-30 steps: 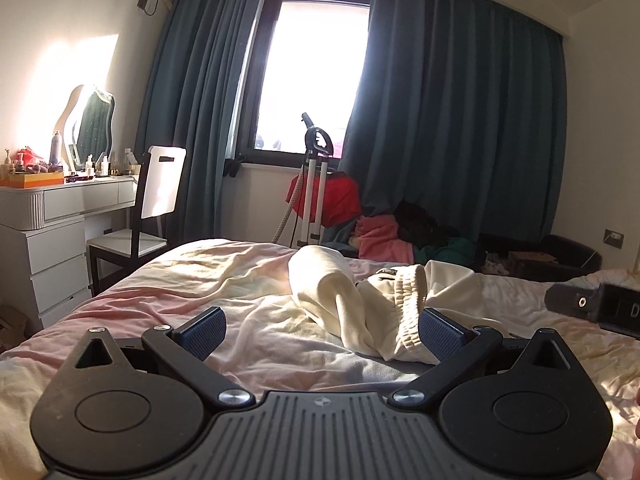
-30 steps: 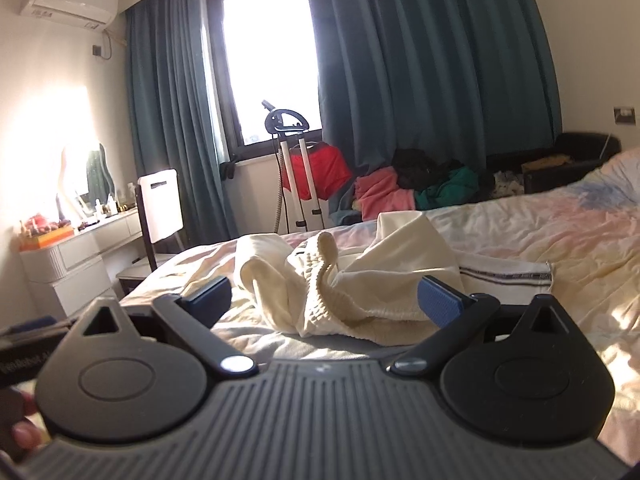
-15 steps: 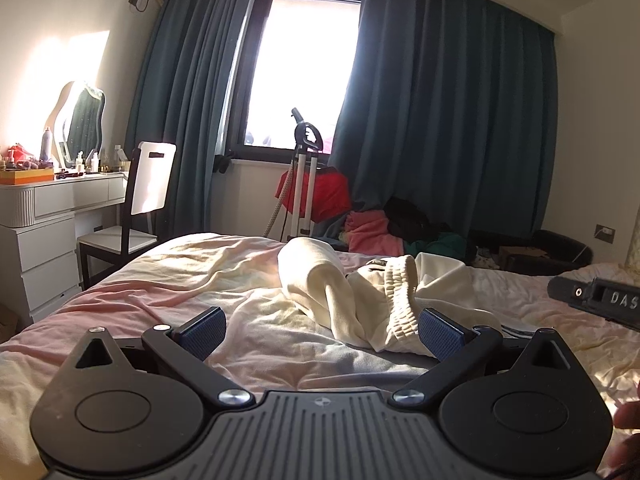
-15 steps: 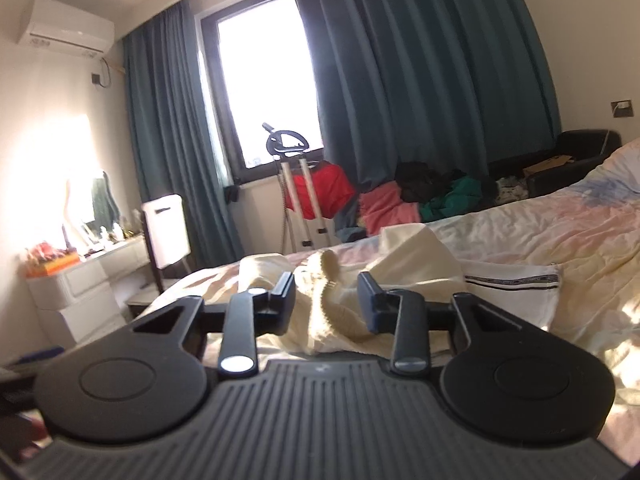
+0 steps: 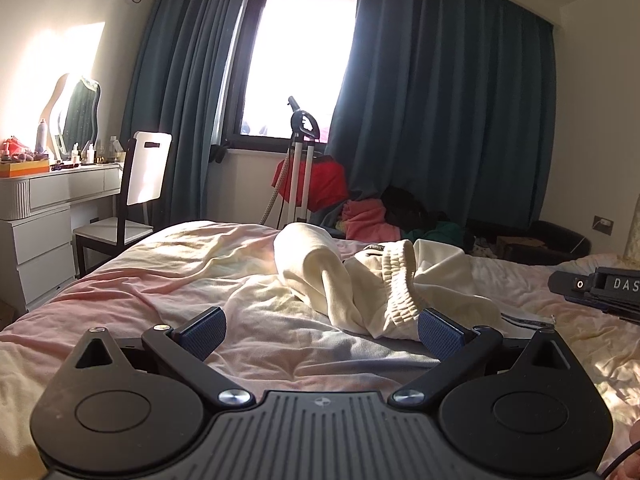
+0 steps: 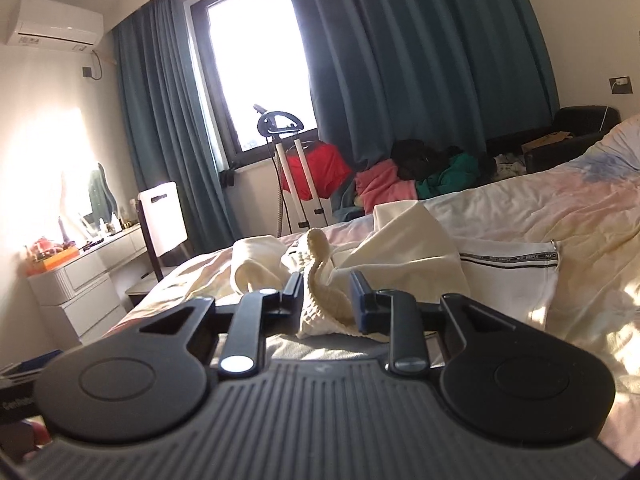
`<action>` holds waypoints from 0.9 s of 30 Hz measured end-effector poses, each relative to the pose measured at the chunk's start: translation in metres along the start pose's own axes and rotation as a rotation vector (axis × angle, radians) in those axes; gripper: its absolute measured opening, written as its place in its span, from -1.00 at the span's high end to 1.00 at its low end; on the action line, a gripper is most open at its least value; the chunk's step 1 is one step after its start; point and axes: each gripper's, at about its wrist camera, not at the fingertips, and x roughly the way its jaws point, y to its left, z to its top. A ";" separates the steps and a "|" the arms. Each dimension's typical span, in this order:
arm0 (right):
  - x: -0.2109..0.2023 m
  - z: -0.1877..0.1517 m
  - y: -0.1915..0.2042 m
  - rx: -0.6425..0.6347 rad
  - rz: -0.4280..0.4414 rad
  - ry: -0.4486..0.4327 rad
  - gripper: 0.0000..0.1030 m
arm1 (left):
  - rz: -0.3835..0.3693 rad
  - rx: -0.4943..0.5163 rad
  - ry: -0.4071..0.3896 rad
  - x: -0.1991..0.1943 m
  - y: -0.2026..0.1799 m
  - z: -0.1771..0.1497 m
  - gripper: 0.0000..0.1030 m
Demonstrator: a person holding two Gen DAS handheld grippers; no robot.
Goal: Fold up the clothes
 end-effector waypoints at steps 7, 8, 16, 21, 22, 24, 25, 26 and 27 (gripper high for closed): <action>0.001 0.003 -0.005 0.022 -0.012 0.025 0.43 | -0.024 -0.019 0.041 0.008 -0.002 -0.005 -1.00; 0.001 0.003 -0.005 0.023 -0.016 0.027 0.43 | -0.024 -0.015 0.046 0.010 -0.003 -0.006 -1.00; -0.001 0.007 -0.014 0.066 -0.071 0.027 0.43 | -0.043 0.023 0.141 0.054 -0.022 -0.020 -0.99; 0.004 0.005 -0.026 0.100 -0.113 0.047 0.43 | -0.039 0.066 0.173 0.109 -0.046 -0.014 -0.98; 0.006 0.005 -0.029 0.104 -0.124 0.049 0.43 | -0.043 0.082 0.171 0.122 -0.053 -0.011 -0.98; 0.011 0.005 -0.035 0.121 -0.142 0.053 0.43 | -0.057 0.118 0.165 0.147 -0.067 -0.004 -0.98; 0.014 0.004 -0.039 0.134 -0.151 0.054 0.43 | -0.060 0.138 0.159 0.162 -0.076 -0.001 -0.97; 0.017 0.004 -0.044 0.146 -0.160 0.056 0.43 | -0.059 0.153 0.157 0.176 -0.084 0.002 -0.97; 0.021 0.003 -0.048 0.156 -0.167 0.061 0.43 | -0.055 0.165 0.156 0.191 -0.091 0.005 -0.94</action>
